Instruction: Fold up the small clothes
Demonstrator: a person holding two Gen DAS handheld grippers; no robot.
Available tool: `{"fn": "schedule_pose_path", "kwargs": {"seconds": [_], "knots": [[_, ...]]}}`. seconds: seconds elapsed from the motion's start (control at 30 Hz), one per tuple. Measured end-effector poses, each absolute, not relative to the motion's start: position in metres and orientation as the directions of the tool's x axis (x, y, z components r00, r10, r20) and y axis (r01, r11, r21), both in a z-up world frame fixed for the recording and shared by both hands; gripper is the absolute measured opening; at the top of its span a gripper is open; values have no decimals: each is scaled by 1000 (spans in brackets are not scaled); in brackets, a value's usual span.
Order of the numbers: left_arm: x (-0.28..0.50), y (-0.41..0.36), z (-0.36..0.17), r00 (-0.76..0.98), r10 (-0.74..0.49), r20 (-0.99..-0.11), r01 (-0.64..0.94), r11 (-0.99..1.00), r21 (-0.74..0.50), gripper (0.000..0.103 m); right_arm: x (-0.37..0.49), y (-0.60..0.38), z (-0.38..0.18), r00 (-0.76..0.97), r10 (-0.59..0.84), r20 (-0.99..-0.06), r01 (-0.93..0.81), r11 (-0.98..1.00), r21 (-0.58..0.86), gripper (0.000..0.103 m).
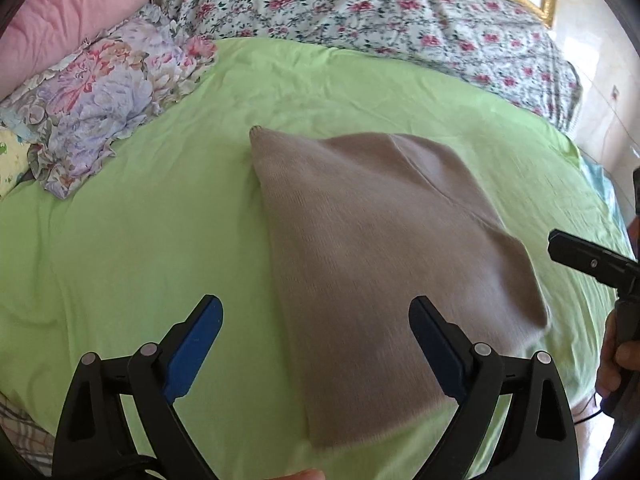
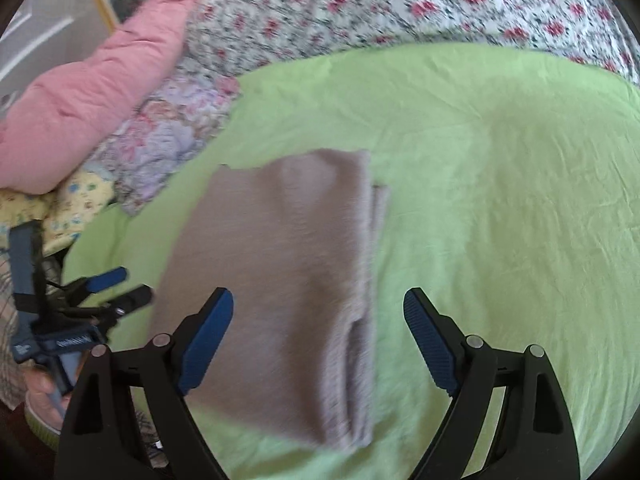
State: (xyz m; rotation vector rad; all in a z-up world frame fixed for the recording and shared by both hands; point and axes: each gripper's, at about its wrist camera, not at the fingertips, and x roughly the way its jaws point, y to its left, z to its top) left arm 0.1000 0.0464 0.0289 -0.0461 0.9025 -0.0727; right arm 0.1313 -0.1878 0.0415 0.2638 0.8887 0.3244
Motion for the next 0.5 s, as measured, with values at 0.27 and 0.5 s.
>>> {"fn": "schedule_pose_path", "kwargs": {"seconds": [0.27,0.5], "knots": [[71,43,19,588,-111,-801,66,994,-89,95,91,-166,32,522,442,-730,-246,897,367,88],[51,42,12,594,-61,-802,64,998,-29,95,70,-162,19,510,428,-746,-227,904,363,88]]}}
